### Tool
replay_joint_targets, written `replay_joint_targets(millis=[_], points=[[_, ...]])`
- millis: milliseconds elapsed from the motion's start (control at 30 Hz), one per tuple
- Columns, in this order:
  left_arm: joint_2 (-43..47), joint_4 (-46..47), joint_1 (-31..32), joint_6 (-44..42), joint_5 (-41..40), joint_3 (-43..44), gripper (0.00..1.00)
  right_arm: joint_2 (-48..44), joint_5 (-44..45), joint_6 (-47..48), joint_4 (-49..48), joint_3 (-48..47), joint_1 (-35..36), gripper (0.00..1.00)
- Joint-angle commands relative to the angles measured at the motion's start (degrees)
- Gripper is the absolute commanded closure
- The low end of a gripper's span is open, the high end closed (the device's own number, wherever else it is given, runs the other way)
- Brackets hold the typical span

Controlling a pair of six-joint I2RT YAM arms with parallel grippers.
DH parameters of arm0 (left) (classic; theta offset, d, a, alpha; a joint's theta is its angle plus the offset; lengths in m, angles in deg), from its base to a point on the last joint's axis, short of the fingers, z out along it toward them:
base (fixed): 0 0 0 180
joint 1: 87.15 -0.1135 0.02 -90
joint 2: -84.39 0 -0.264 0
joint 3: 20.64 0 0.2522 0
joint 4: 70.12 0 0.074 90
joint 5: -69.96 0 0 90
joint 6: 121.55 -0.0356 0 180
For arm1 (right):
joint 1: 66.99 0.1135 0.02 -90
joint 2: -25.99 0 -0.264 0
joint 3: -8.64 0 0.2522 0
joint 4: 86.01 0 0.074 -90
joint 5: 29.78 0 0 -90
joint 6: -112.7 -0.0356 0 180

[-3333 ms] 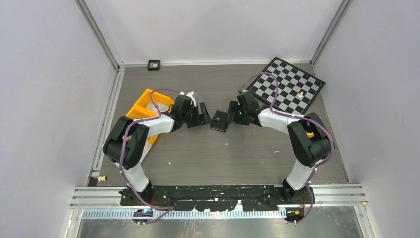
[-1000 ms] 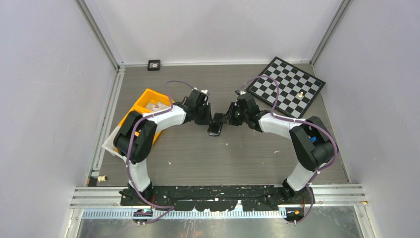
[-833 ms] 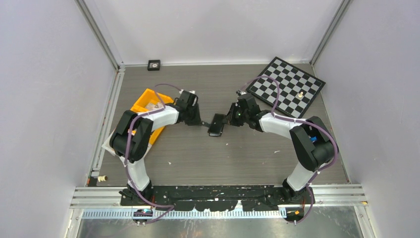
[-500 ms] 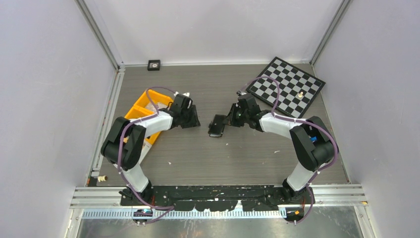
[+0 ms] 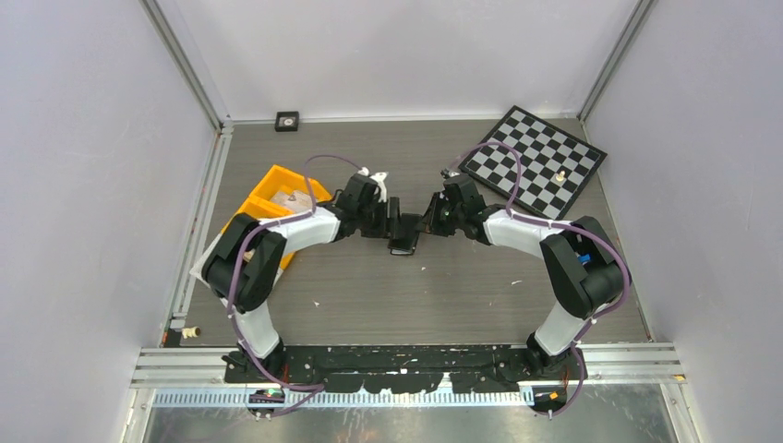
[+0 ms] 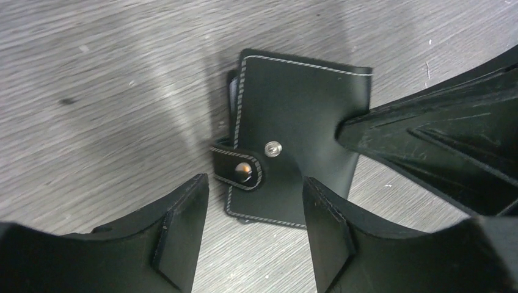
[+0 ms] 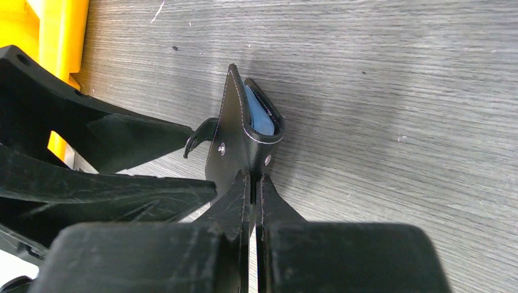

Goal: Take the credit cards out of the card holder
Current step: Open the card holder at the center of the board.

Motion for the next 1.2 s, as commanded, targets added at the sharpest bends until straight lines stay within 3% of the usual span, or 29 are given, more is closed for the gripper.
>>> replay_joint_targets(millis=[0, 133, 267, 333, 633, 767, 933, 1033, 1167], points=[[-3.42, -3.30, 0.94, -2.95, -0.99, 5.61, 0.41, 0.61, -1.00, 0.27, -1.00, -2.29, -0.12, 1.00], [-6.97, -4.82, 0.60, -2.45, -1.52, 7.98, 0.60, 0.79, -0.91, 0.27, -0.94, -2.33, -0.07, 0.99], [-6.33, -4.75, -1.06, -0.93, -1.88, 7.45, 0.91, 0.72, 0.16, 0.27, -0.63, -2.31, -0.08, 0.96], [-4.74, -3.49, -1.61, -0.49, -2.49, 5.54, 1.00, 0.72, 1.48, 0.27, 0.09, -2.46, -0.11, 0.92], [1.10, -2.41, -1.68, -0.80, -7.66, 1.87, 1.00, 0.04, 5.35, 0.53, 2.93, -2.68, -0.12, 0.85], [1.19, -0.35, -1.33, -1.44, -3.71, 1.63, 0.66, 0.29, 3.66, 0.47, 2.09, -2.57, -0.10, 0.85], [1.37, 0.63, 2.52, -5.43, -3.83, 2.26, 0.36, 0.31, 1.65, 0.36, 1.63, -2.39, -0.01, 0.86], [0.69, -1.20, 4.51, -6.65, -6.47, 3.87, 0.27, -0.09, 0.72, 0.37, -0.72, -2.00, 0.29, 0.88], [-1.42, -4.09, 4.58, -5.98, -8.95, 6.56, 0.23, -0.58, -0.01, 1.04, -1.45, -1.98, 1.22, 0.89]])
